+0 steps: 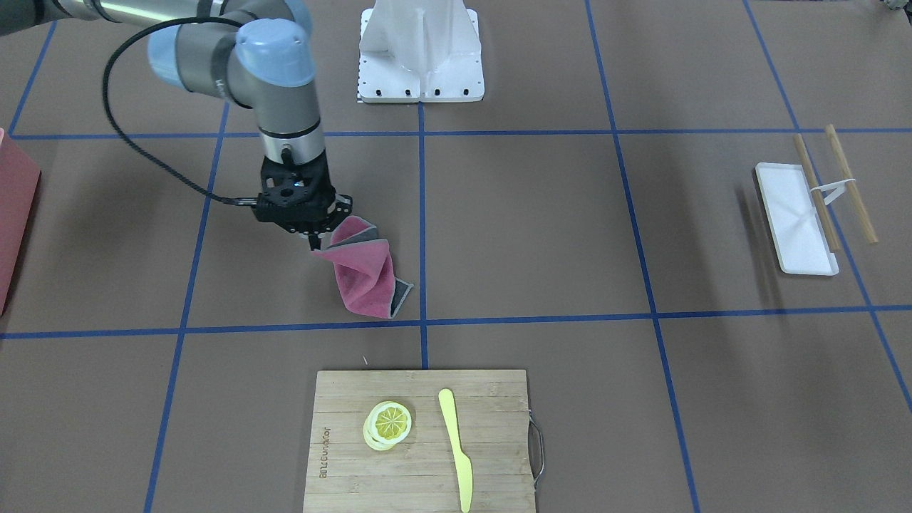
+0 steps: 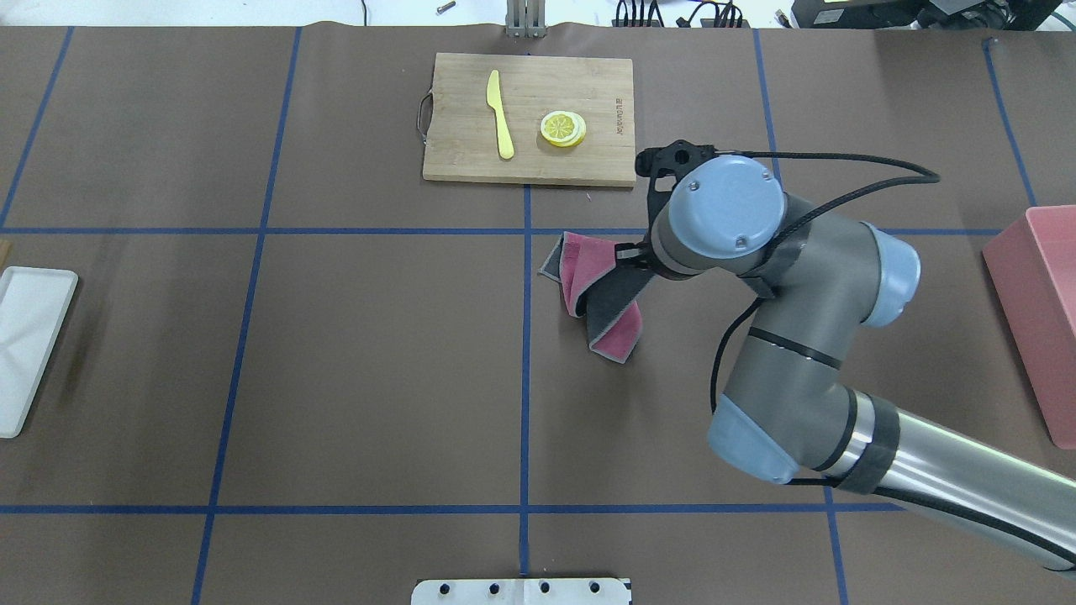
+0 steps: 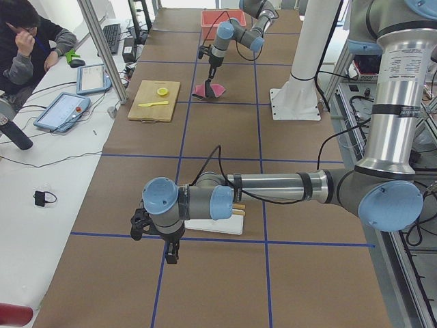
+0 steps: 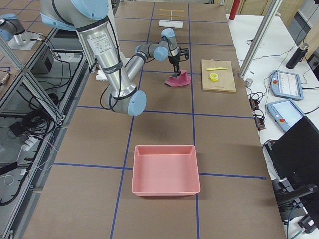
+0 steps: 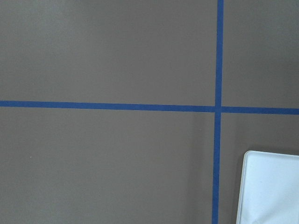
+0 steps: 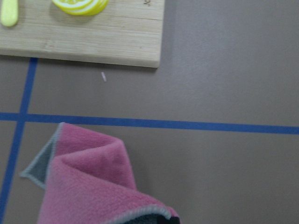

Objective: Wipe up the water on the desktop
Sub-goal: 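Drag the towel with the right gripper back toward the pink bin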

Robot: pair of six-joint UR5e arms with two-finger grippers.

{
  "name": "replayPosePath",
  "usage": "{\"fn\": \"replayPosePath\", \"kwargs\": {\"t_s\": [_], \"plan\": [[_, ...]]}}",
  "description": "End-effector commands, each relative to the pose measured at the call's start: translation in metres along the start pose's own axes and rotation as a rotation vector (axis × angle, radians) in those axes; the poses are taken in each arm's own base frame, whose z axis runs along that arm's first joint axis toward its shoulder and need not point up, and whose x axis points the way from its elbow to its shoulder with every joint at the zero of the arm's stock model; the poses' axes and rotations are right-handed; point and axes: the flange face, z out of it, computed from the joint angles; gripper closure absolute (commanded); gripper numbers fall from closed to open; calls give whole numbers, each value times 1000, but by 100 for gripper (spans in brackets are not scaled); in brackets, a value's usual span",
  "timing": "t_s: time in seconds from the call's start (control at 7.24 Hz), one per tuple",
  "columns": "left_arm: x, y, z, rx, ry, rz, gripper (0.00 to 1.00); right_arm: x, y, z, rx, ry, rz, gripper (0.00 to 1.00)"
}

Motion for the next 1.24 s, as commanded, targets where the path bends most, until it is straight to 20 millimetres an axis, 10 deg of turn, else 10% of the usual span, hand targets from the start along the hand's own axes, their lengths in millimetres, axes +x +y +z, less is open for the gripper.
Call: {"fn": "replayPosePath", "kwargs": {"t_s": [0.0, 0.55, 0.83, 1.1], "plan": [[0, 0, 0, 0, 0, 0, 1, 111, -8, 20, -14, 12, -99, 100], [0, -1, 0, 7, -1, 6, 1, 267, -25, 19, -77, 111, -215, 100], [-1, 0, 1, 3, 0, 3, 1, 235, -39, 7, -45, 73, -174, 100], [-1, 0, 1, 3, 0, -11, 1, 113, -36, 4, -55, -26, -38, 100]]}}
